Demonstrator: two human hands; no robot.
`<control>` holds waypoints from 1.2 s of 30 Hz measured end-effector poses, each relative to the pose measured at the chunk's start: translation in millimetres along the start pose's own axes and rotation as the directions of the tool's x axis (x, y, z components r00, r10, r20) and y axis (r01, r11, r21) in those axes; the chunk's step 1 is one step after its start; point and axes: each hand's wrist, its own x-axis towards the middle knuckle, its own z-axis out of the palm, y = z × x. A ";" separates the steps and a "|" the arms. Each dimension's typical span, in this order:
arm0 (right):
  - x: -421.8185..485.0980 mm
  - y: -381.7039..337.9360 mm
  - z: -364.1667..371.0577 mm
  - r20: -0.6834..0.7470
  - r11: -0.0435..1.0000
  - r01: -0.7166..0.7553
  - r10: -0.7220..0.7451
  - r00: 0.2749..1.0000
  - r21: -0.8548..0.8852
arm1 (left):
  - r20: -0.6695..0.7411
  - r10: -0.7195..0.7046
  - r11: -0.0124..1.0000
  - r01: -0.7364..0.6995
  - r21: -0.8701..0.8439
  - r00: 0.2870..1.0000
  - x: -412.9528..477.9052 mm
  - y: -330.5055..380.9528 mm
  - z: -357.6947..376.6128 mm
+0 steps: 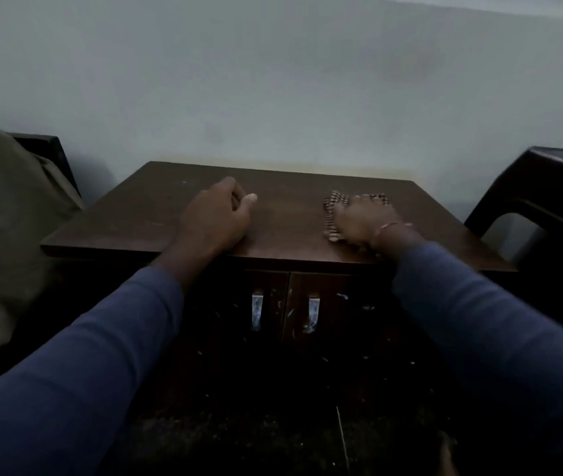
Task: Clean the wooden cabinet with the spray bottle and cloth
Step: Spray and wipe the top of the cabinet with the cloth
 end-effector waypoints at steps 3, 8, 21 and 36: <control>-24.2 -61.2 7.1 -0.100 0.950 0.301 -0.293 0.951 0.077 | -0.008 0.001 0.998 0.000 0.056 1.000 -3.7 2.0 -1.4; -41.0 -43.9 -6.3 -0.031 0.817 0.541 -0.546 0.837 0.199 | -0.116 0.123 0.961 -0.089 0.261 0.986 -16.7 14.4 -6.4; -49.7 -15.9 -0.9 -0.059 0.855 0.491 -0.488 0.871 0.165 | 0.091 0.770 0.341 -0.529 0.777 0.631 10.1 27.4 4.1; 45.3 24.0 15.4 -0.027 0.980 0.148 -0.146 0.989 0.130 | -0.313 0.364 0.908 -0.409 -0.091 0.877 15.0 58.8 45.3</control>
